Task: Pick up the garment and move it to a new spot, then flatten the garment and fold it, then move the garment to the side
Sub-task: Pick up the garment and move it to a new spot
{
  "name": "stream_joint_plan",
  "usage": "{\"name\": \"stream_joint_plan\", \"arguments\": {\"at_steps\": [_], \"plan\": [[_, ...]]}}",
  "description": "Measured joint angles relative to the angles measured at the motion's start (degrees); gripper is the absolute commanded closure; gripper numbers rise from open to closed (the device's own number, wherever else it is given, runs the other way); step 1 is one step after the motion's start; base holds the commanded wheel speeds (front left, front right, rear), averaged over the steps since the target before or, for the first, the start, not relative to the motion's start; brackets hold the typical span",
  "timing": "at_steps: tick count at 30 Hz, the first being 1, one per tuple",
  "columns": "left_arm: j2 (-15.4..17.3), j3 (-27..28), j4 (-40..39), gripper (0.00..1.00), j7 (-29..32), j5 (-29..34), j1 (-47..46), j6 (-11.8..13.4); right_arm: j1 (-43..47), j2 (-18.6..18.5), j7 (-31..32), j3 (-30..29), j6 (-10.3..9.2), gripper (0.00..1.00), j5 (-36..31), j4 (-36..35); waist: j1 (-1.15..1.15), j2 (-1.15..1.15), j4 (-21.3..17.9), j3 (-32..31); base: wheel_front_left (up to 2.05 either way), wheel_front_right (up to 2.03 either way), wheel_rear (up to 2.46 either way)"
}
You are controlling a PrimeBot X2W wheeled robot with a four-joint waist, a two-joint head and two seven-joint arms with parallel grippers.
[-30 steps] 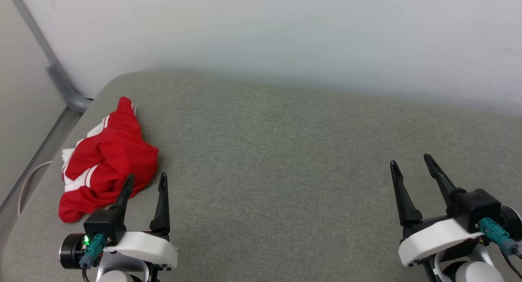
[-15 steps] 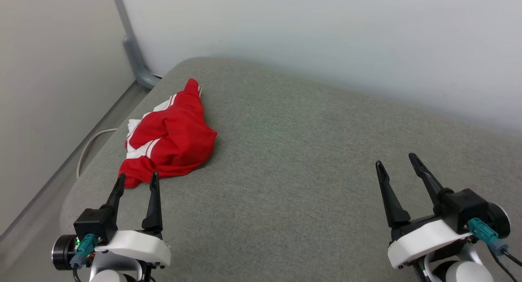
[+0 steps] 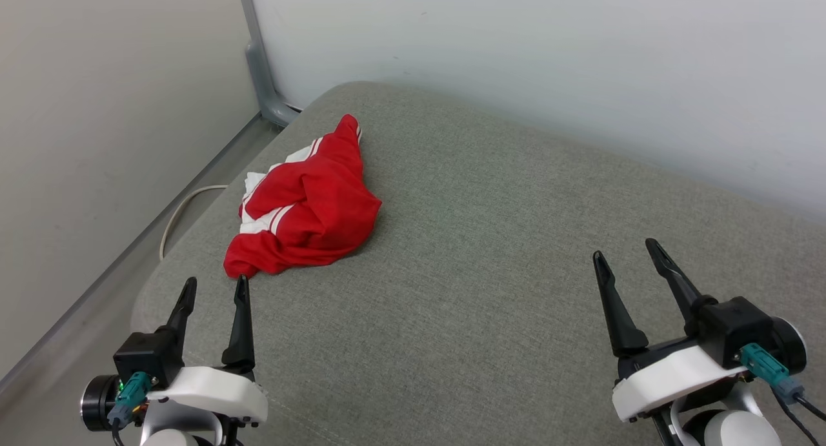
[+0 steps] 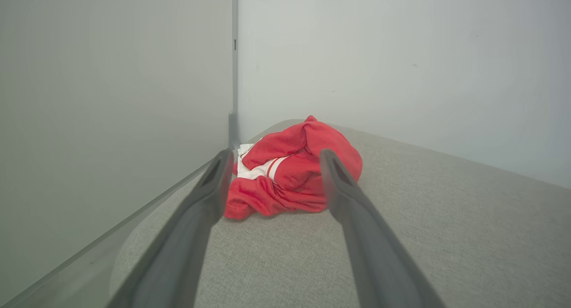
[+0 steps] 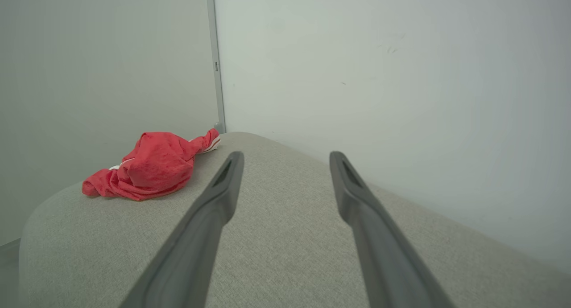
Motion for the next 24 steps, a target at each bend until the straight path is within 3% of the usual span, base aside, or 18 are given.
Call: {"name": "stream_joint_plan", "arguments": {"at_steps": [9, 15, 24], "plan": [[0.38, 0.15, 3.31, 0.00, 0.00, 0.00, -2.74, -0.14, -0.86, 0.00, 0.10, -0.01, 0.00, 0.00, -0.75, -0.29, 0.00, 0.00, -0.21, 1.53, 0.00, 0.00, 0.00], [2.05, -1.11, 9.78, 0.00, 0.45, -2.92, -10.40, -0.16, -2.59, 0.01, 1.03, -0.30, 0.00, 0.00, -1.99, -1.63, 0.00, 0.00, -1.81, 4.81, 0.00, 0.00, 0.00], [11.00, -4.67, 17.14, 0.00, 11.83, -16.24, -26.28, -0.24, -7.76, -0.49, 2.37, -0.47, 0.00, 0.00, -3.52, -4.55, 0.01, 0.00, -6.09, 12.89, 0.00, 0.00, 0.00]]}}
